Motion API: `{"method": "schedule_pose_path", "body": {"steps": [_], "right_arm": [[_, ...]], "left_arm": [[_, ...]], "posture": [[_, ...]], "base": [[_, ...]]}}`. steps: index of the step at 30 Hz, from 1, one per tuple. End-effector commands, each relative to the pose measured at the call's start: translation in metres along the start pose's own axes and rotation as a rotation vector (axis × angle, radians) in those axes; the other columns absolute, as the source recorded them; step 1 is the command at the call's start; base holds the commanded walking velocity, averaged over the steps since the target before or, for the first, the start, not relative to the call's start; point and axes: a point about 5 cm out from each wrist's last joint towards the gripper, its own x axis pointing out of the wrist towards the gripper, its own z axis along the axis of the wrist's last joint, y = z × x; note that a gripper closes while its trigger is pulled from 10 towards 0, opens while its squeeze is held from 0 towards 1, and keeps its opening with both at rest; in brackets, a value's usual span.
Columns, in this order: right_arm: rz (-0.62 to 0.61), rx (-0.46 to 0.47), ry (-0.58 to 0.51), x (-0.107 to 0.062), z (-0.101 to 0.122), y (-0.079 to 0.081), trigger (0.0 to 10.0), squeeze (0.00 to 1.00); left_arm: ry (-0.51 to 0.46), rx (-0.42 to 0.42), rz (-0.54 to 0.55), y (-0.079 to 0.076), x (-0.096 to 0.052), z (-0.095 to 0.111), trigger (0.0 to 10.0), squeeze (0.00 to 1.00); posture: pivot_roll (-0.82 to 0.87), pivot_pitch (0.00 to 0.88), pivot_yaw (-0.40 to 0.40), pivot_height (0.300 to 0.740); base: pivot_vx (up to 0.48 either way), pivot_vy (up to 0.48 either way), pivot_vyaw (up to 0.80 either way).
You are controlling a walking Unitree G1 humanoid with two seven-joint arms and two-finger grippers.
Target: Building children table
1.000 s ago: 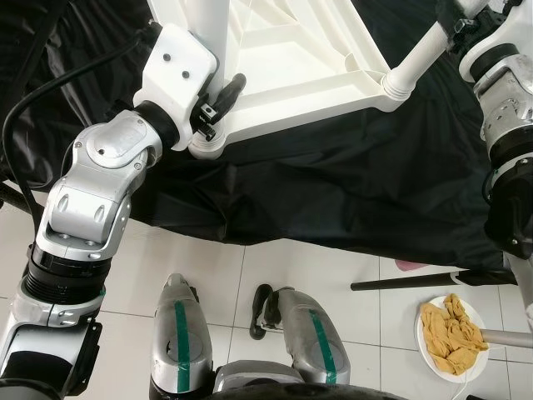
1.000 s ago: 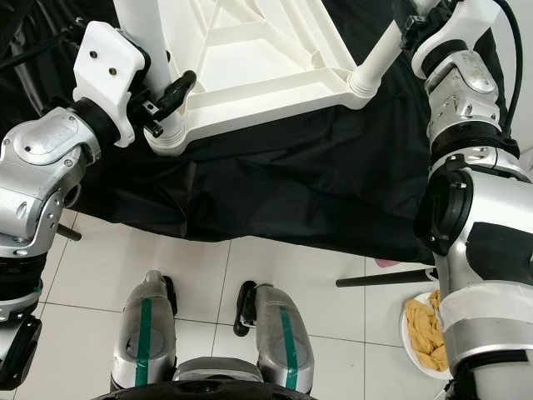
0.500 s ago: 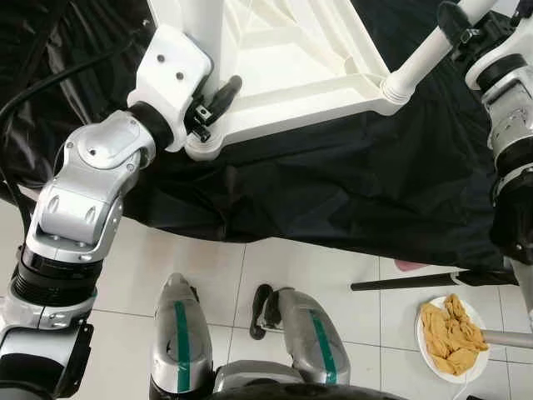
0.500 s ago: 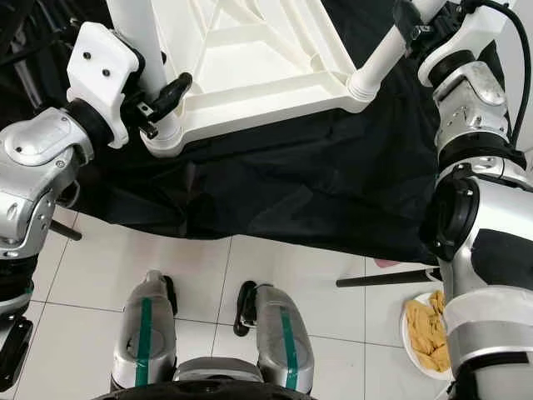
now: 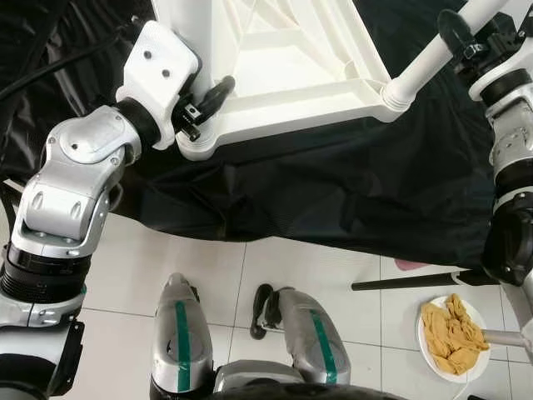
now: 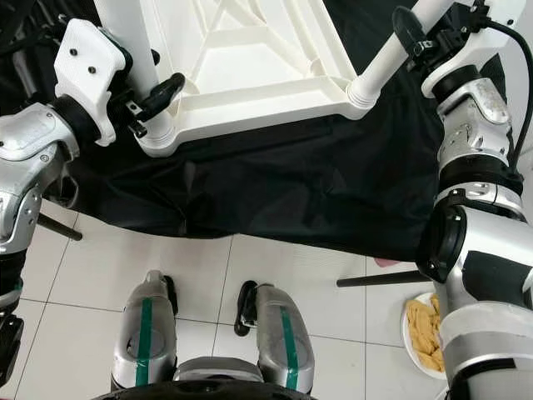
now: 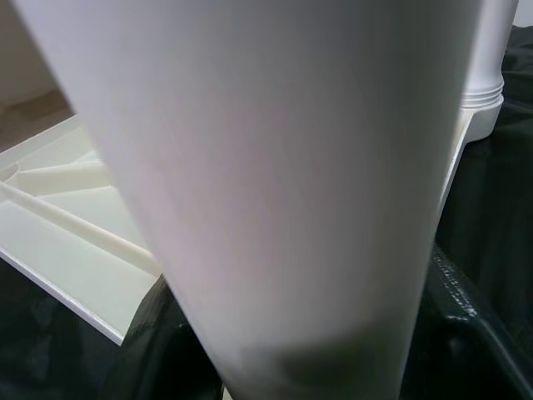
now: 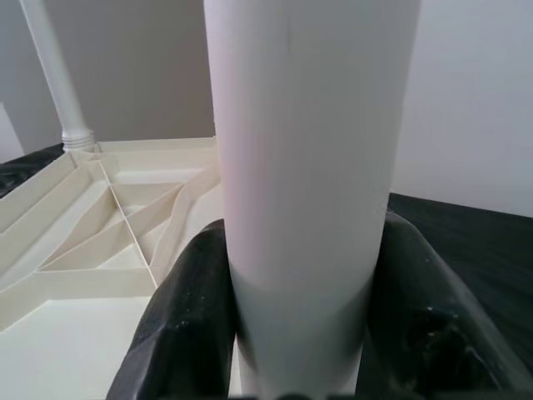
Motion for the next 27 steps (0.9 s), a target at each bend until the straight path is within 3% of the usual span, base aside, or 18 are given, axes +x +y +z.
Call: {"method": "schedule_pose_path", "body": {"steps": [1, 8, 19, 20, 22, 23, 24, 25, 27], "right_arm": [[-0.029, -0.041, -0.094, -0.008, 0.018, -0.005, 0.0, 0.0], [-0.109, -0.068, -0.187, -0.032, 0.023, 0.007, 0.0, 0.0], [-0.132, -0.063, -0.216, -0.038, 0.023, 0.02, 0.0, 0.0], [-0.145, -0.043, -0.236, -0.039, 0.021, 0.034, 0.0, 0.0], [-0.145, -0.043, -0.236, -0.039, 0.021, 0.034, 0.0, 0.0], [-0.151, -0.02, -0.253, -0.038, 0.022, 0.048, 0.0, 0.0], [-0.151, -0.02, -0.253, -0.038, 0.022, 0.048, 0.0, 0.0], [-0.148, -0.002, -0.265, -0.036, 0.023, 0.059, 0.0, 0.0], [-0.148, -0.002, -0.265, -0.036, 0.023, 0.059, 0.0, 0.0]], "left_arm": [[0.165, 0.054, 0.0, 0.003, -0.005, -0.03, 10.0, 0.0], [0.176, 0.033, 0.069, 0.019, -0.003, -0.044, 10.0, 0.0], [0.163, 0.008, 0.1, 0.021, -0.002, -0.046, 10.0, 0.0], [0.151, -0.008, 0.113, 0.022, 0.0, -0.046, 10.0, 0.0], [0.151, -0.008, 0.113, 0.022, 0.0, -0.046, 10.0, 0.0], [0.139, -0.02, 0.13, 0.025, 0.003, -0.047, 10.0, 0.0], [0.139, -0.02, 0.13, 0.025, 0.003, -0.047, 10.0, 0.0], [0.129, -0.035, 0.147, 0.028, 0.005, -0.048, 10.0, 0.0], [0.129, -0.035, 0.147, 0.028, 0.005, -0.048, 10.0, 0.0]], "posture": [[0.11, 0.146, -0.119, 0.74], [0.09, 0.144, -0.096, 0.74], [0.09, 0.144, -0.089, 0.74], [0.08, 0.141, -0.076, 0.74], [0.08, 0.141, -0.076, 0.74], [0.08, 0.138, -0.074, 0.74], [0.08, 0.138, -0.074, 0.74], [0.07, 0.135, -0.076, 0.74], [0.07, 0.135, -0.076, 0.74]], "base": [[0.0, 0.0, 0.0], [0.0, 0.0, 0.0], [0.0, 0.0, 0.0], [0.0, 0.0, 0.0], [0.0, 0.0, 0.0], [0.0, 0.0, 0.0], [0.0, 0.0, 0.0], [0.0, 0.0, 0.0], [0.0, 0.0, 0.0]]}}
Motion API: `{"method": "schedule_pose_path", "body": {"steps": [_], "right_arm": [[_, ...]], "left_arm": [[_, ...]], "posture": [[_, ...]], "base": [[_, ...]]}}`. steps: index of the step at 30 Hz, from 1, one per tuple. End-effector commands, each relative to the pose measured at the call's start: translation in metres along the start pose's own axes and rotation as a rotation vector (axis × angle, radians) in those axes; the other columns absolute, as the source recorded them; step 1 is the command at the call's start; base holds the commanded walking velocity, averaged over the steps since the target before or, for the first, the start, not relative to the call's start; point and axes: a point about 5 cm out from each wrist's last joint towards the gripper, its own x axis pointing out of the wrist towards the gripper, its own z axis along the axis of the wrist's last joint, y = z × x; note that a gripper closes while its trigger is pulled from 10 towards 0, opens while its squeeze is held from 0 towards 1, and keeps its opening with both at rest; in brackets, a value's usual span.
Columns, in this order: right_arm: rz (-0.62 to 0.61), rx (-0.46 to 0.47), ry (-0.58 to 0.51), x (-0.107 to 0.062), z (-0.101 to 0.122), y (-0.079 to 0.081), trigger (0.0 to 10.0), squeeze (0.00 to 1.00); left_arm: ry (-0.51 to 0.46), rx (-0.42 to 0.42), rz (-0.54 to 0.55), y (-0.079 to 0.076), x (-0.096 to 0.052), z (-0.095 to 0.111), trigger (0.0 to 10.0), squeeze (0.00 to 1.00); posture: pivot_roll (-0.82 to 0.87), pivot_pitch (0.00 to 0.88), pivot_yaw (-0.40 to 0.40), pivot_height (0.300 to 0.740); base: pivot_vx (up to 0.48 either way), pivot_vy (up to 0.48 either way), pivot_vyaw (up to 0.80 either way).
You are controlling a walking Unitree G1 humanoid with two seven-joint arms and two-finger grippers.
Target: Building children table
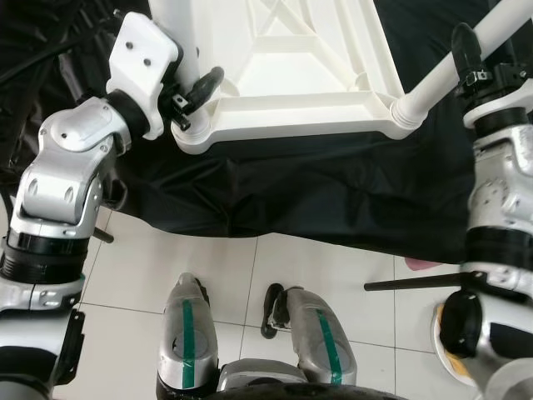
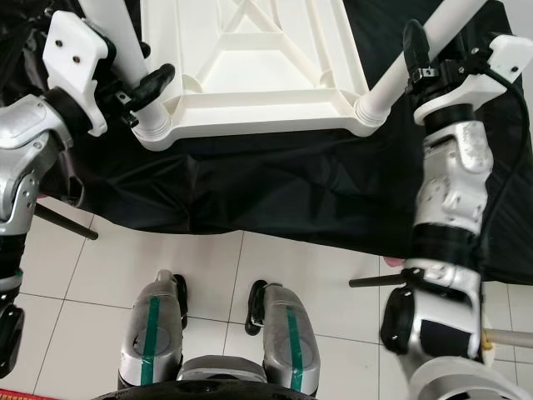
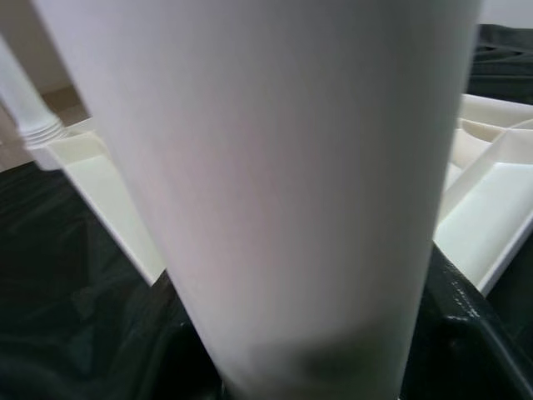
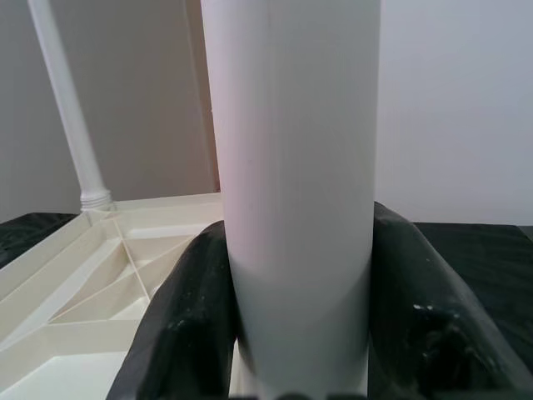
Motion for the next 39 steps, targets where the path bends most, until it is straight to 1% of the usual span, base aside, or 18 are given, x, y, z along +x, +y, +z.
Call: {"method": "schedule_pose_path", "body": {"steps": [1, 3, 5, 6, 8, 9, 13, 14, 15, 16, 23, 27, 28, 29, 30, 35, 36, 39], "right_arm": [[0.046, 0.012, -0.092, 0.006, 0.018, 0.009, 0.0, 0.0], [0.055, 0.042, -0.114, 0.01, 0.03, 0.027, 0.0, 0.0], [0.055, 0.042, -0.114, 0.01, 0.03, 0.027, 0.0, 0.0], [0.055, 0.042, -0.122, 0.013, 0.036, 0.033, 0.0, 0.0], [0.055, 0.042, -0.122, 0.013, 0.036, 0.033, 0.0, 0.0], [0.062, 0.053, -0.129, 0.015, 0.042, 0.04, 0.0, 0.0], [0.062, 0.053, -0.129, 0.015, 0.042, 0.04, 0.0, 0.0], [0.057, 0.073, -0.13, 0.018, 0.046, 0.044, 0.0, 0.0], [0.064, 0.081, -0.125, 0.018, 0.048, 0.05, 8.4, 0.0], [0.063, 0.079, -0.11, 0.017, 0.045, 0.053, 10.0, 1.0], [0.059, 0.076, -0.096, 0.015, 0.041, 0.054, 10.0, 1.0], [0.047, 0.037, -0.068, 0.011, 0.033, 0.051, 10.0, 1.0], [0.045, 0.016, -0.051, 0.011, 0.029, 0.05, 10.0, 0.51], [0.045, 0.016, -0.051, 0.011, 0.029, 0.05, 10.0, 0.51], [0.045, -0.005, -0.027, 0.01, 0.026, 0.049, 10.0, 0.0], [0.045, -0.017, -0.011, 0.01, 0.024, 0.048, 10.0, 0.0], [0.051, -0.034, 0.004, 0.01, 0.021, 0.046, 10.0, 0.0], [0.052, -0.058, 0.02, 0.011, 0.02, 0.043, 10.0, 0.0]], "left_arm": [[0.154, 0.038, 0.067, -0.003, -0.001, -0.029, 10.0, 0.0], [0.126, 0.023, 0.1, 0.004, 0.002, -0.03, 10.0, 0.0], [0.126, 0.023, 0.1, 0.004, 0.002, -0.03, 10.0, 0.0], [0.112, 0.008, 0.11, 0.006, 0.003, -0.03, 10.0, 0.0], [0.112, 0.008, 0.11, 0.006, 0.003, -0.03, 10.0, 0.0], [0.102, -0.002, 0.123, 0.009, 0.004, -0.03, 10.0, 0.0], [0.102, -0.002, 0.123, 0.009, 0.004, -0.03, 10.0, 0.0], [0.088, -0.005, 0.139, 0.012, 0.004, -0.028, 10.0, 0.0], [0.06, -0.034, 0.142, 0.014, 0.002, -0.022, 10.0, 0.67], [0.033, -0.065, 0.123, 0.012, 0.001, -0.018, 10.0, 1.0], [0.016, -0.078, 0.104, 0.01, -0.001, -0.015, 10.0, 1.0], [0.003, -0.087, 0.062, 0.005, -0.004, -0.014, 10.0, 1.0], [0.006, -0.078, 0.049, 0.004, -0.005, -0.014, 10.0, 1.0], [0.006, -0.078, 0.049, 0.004, -0.005, -0.014, 10.0, 1.0], [0.01, -0.074, 0.031, 0.003, -0.007, -0.013, 10.0, 0.9], [0.013, -0.07, 0.02, 0.003, -0.008, -0.013, 10.0, 0.9], [0.017, -0.063, 0.005, 0.003, -0.012, -0.013, 10.0, 0.0], [0.021, -0.065, -0.014, 0.003, -0.017, -0.012, 10.0, 0.0]], "posture": [[0.07, 0.135, -0.076, 0.74], [0.08, 0.139, -0.082, 0.74], [0.08, 0.139, -0.082, 0.74], [0.08, 0.14, -0.083, 0.74], [0.08, 0.14, -0.083, 0.74], [0.08, 0.139, -0.087, 0.74], [0.08, 0.139, -0.087, 0.74], [0.08, 0.14, -0.087, 0.74], [0.08, 0.139, -0.089, 0.74], [0.09, 0.138, -0.088, 0.74], [0.09, 0.137, -0.087, 0.74], [0.1, 0.126, -0.089, 0.74], [0.11, 0.124, -0.092, 0.74], [0.11, 0.124, -0.092, 0.74], [0.11, 0.12, -0.094, 0.74], [0.11, 0.12, -0.094, 0.74], [0.12, 0.11, -0.103, 0.74], [0.12, 0.11, -0.103, 0.74]], "base": [[0.0, 0.0, 0.0], [0.0, 0.0, 0.0], [0.0, 0.0, 0.0], [0.0, 0.0, 0.0], [0.0, 0.0, 0.0], [0.0, 0.0, 0.0], [0.0, 0.0, 0.0], [0.0, 0.0, 0.0], [0.0, 0.0, 0.0], [0.0, 0.0, 0.0], [0.0, 0.0, 0.0], [0.0, 0.0, 0.0], [0.0, 0.0, 0.0], [0.0, 0.0, 0.0], [0.0, 0.0, 0.0], [0.0, 0.0, 0.0], [0.0, 0.0, 0.0], [0.0, 0.0, 0.0]]}}
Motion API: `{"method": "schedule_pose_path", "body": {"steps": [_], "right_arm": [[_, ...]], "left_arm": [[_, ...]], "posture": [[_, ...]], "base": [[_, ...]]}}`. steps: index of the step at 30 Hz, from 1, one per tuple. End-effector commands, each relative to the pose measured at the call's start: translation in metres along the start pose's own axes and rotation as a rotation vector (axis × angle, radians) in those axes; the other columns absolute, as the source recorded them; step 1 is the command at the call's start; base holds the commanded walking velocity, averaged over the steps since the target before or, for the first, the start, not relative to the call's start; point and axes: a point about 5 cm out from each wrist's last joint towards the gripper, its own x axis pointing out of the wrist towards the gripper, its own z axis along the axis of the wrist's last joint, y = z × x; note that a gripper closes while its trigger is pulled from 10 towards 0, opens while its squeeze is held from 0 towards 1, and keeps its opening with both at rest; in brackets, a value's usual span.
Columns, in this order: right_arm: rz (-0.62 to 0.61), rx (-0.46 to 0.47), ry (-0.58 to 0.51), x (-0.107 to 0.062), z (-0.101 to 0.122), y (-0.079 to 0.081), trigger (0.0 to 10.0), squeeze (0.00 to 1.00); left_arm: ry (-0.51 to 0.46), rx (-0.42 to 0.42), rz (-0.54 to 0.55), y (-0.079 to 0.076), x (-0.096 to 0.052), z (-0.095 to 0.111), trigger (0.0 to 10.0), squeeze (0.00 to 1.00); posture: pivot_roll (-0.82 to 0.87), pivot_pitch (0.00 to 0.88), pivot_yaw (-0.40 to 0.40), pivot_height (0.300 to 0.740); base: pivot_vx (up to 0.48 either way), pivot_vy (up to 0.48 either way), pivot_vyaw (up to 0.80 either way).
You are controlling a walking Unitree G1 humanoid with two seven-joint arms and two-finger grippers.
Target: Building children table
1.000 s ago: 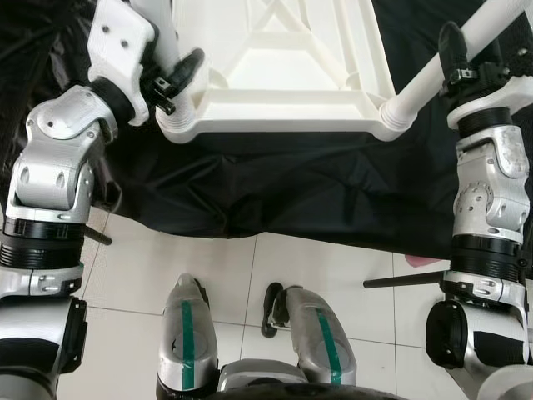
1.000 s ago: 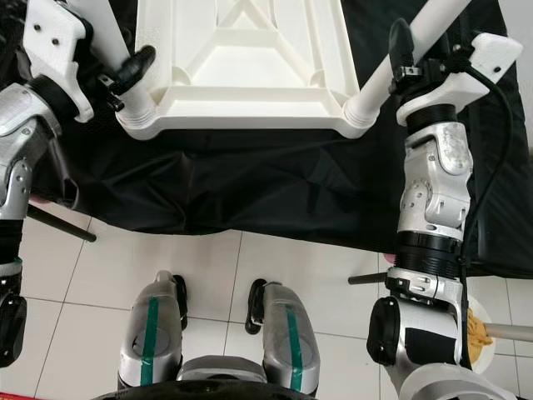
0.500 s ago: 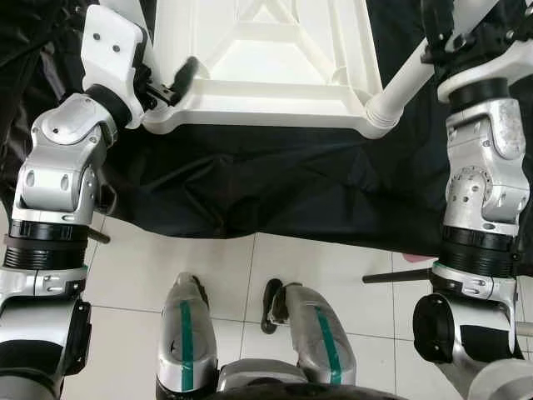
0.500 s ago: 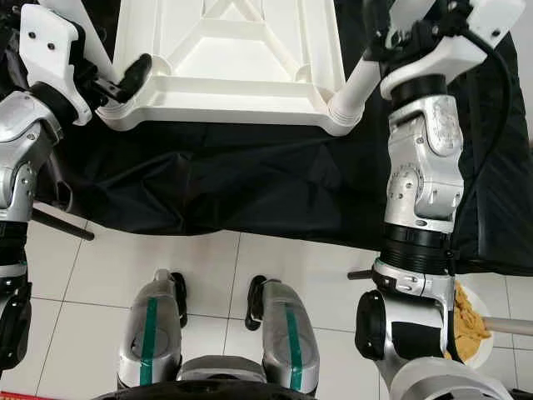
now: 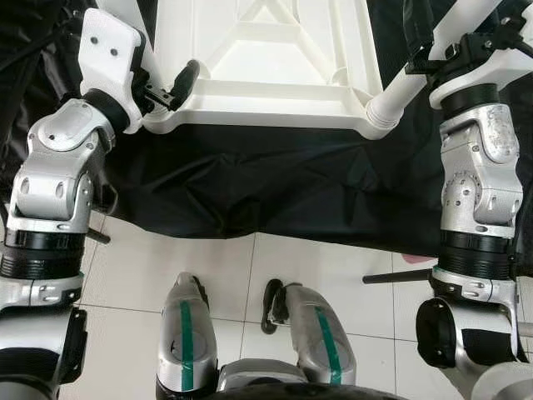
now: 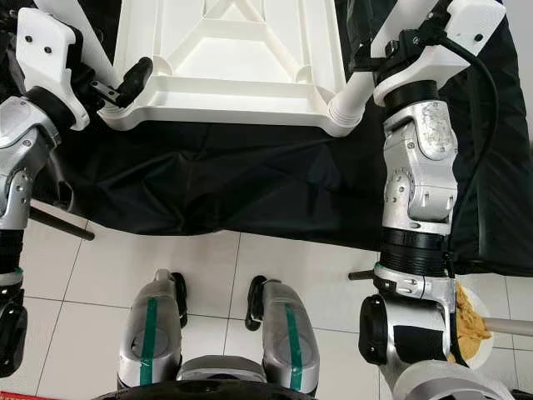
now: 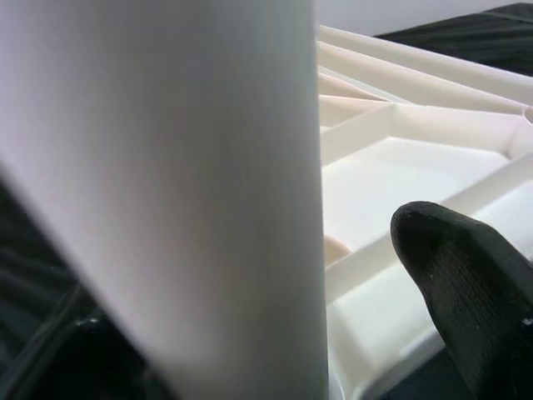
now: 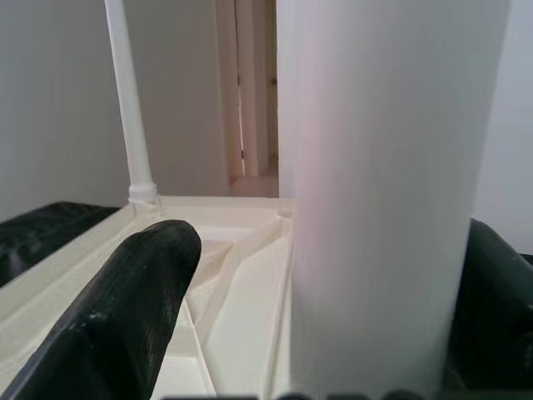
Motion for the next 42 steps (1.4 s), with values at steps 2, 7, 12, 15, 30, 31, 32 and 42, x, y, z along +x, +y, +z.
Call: {"method": "schedule_pose_path", "body": {"steps": [2, 7, 12, 15, 30, 31, 32, 42], "right_arm": [[0.004, -0.035, 0.042, -0.002, -0.007, -0.005, 10.0, 0.0], [0.015, -0.041, 0.066, -0.004, -0.012, -0.008, 10.0, 0.0], [0.03, 0.002, 0.123, -0.016, -0.035, -0.006, 10.0, 0.0], [0.037, 0.006, 0.164, -0.02, -0.047, -0.004, 10.0, 0.0], [0.049, -0.017, 0.213, -0.023, -0.065, -0.004, 10.0, 0.0], [0.049, -0.017, 0.213, -0.023, -0.065, -0.004, 10.0, 0.0], [0.028, -0.018, 0.205, -0.023, -0.064, -0.006, 10.0, 0.0], [-0.002, -0.019, 0.204, -0.025, -0.069, -0.006, 10.0, 0.0]], "left_arm": [[-0.004, 0.017, -0.171, -0.01, -0.01, 0.004, 10.0, 0.0], [-0.034, -0.023, -0.258, -0.019, -0.024, 0.01, 10.0, 0.0], [-0.048, -0.305, -0.538, -0.065, -0.044, 0.004, 10.0, 0.0], [-0.003, -0.329, -0.611, -0.087, -0.044, -0.008, 10.0, 0.0], [0.085, -0.221, -0.545, -0.082, -0.037, -0.021, 10.0, 0.0], [0.085, -0.221, -0.545, -0.082, -0.037, -0.021, 10.0, 0.0], [0.062, -0.218, -0.535, -0.073, -0.042, -0.012, 10.0, 0.0], [-0.142, -0.311, -0.59, -0.054, -0.07, 0.035, 10.0, 0.0]], "posture": [[0.13, 0.108, -0.108, 0.74], [0.13, 0.107, -0.114, 0.74], [0.15, 0.116, -0.132, 0.74], [0.15, 0.118, -0.134, 0.74], [0.14, 0.123, -0.129, 0.74], [0.14, 0.123, -0.129, 0.74], [0.14, 0.124, -0.128, 0.74], [0.16, 0.129, -0.136, 0.74]], "base": [[0.0, 0.0, 0.0], [0.0, 0.0, 0.0], [0.0, 0.0, 0.0], [0.0, 0.0, 0.0], [0.0, 0.0, 0.0], [0.0, 0.0, 0.0], [0.0, 0.0, 0.0], [0.0, 0.0, 0.0]]}}
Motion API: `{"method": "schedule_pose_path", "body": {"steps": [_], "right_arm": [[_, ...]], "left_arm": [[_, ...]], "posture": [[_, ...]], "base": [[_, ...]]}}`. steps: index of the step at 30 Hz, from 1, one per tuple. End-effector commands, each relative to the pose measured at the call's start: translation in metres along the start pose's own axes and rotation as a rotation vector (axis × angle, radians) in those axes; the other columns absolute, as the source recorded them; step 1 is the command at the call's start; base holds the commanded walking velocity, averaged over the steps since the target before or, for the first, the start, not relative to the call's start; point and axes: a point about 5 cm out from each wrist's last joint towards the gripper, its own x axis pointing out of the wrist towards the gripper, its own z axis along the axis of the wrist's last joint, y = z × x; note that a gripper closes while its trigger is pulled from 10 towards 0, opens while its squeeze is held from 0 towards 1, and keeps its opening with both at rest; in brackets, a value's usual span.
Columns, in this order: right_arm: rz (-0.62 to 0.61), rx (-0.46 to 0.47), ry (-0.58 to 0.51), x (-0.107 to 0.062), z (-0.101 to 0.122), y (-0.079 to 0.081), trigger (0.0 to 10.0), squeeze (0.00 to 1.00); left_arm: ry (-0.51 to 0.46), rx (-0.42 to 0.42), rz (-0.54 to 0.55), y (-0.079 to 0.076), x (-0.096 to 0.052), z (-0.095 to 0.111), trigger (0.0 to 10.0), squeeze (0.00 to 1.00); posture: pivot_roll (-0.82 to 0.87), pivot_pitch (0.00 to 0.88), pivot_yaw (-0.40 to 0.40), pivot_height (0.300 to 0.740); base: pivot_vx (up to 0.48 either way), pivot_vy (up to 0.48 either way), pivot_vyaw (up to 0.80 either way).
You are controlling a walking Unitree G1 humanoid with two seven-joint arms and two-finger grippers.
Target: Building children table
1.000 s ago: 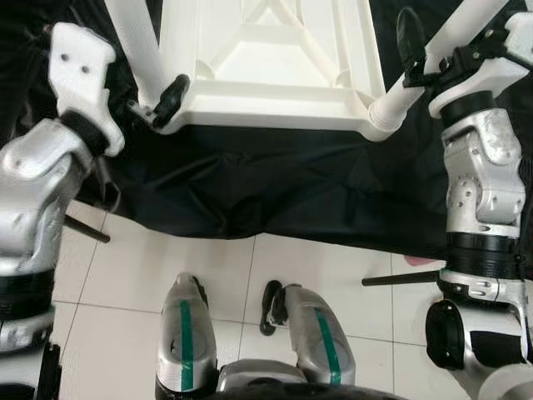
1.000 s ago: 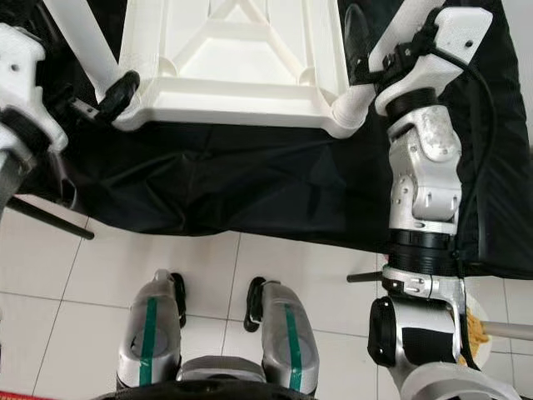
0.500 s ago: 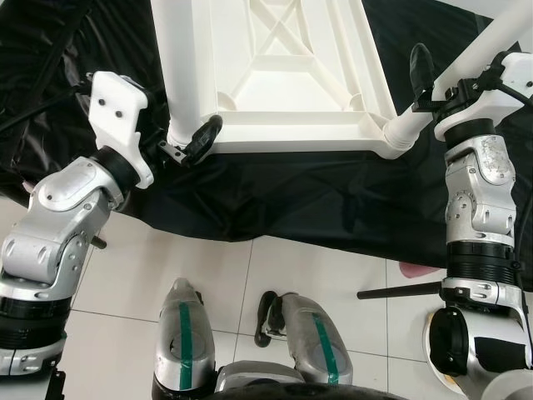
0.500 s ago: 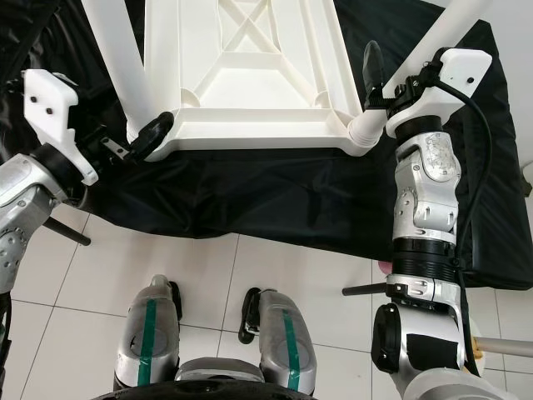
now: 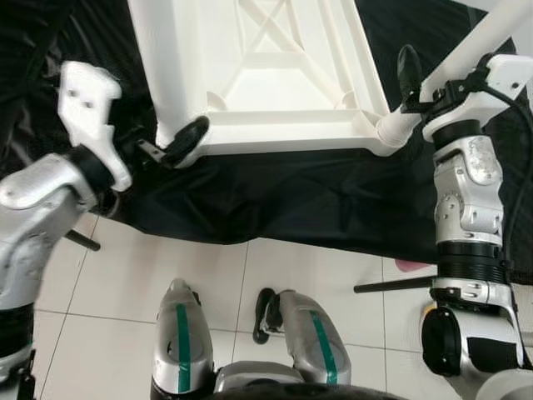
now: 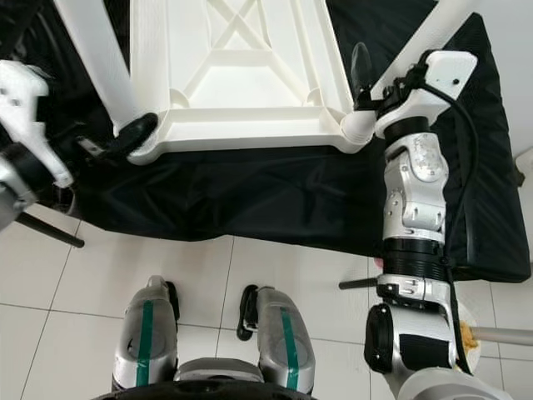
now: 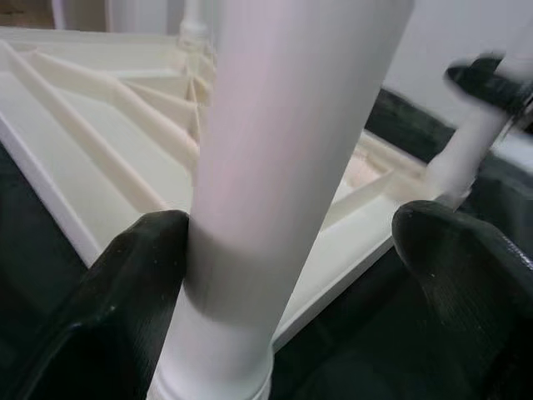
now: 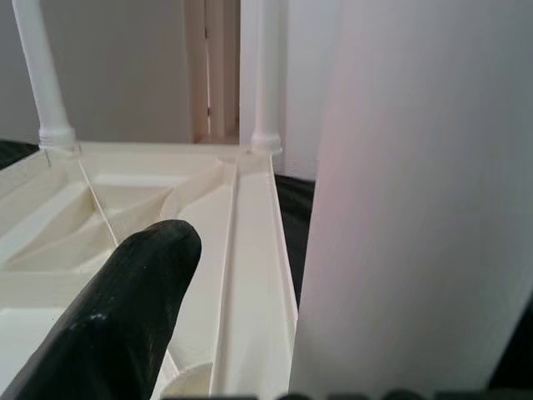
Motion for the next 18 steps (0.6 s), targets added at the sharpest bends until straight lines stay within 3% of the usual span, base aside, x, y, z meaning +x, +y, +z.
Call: {"method": "schedule_pose_path", "body": {"steps": [1, 10, 13, 16, 18], "right_arm": [[0.04, 0.011, 0.068, -0.003, -0.015, 0.009, 10.0, 0.0], [0.04, 0.009, 0.065, -0.002, -0.016, 0.009, 10.0, 0.0], [0.051, -0.008, 0.055, 0.006, -0.013, 0.006, 10.0, 0.0], [0.053, -0.012, 0.054, 0.007, -0.012, 0.006, 10.0, 0.0], [0.053, -0.017, 0.049, 0.009, -0.011, 0.006, 10.0, 0.0]], "left_arm": [[-0.047, 0.021, -0.347, -0.027, -0.002, 0.012, 10.0, 0.0], [-0.054, 0.022, -0.353, -0.028, -0.005, 0.013, 10.0, 0.0], [-0.294, -0.028, -0.345, -0.032, -0.007, 0.047, 10.0, 0.0], [-0.362, -0.027, -0.317, -0.029, -0.006, 0.057, 10.0, 0.0], [-0.464, -0.013, -0.281, -0.022, -0.003, 0.076, 10.0, 0.0]], "posture": [[0.16, 0.129, -0.136, 0.74], [0.16, 0.129, -0.139, 0.74], [0.16, 0.13, -0.162, 0.74], [0.16, 0.13, -0.163, 0.74], [0.15, 0.128, -0.162, 0.74]], "base": [[0.0, 0.0, 0.0], [0.0, 0.0, 0.0], [0.0, 0.0, 0.0], [0.0, 0.0, 0.0], [0.0, 0.0, 0.0]]}}
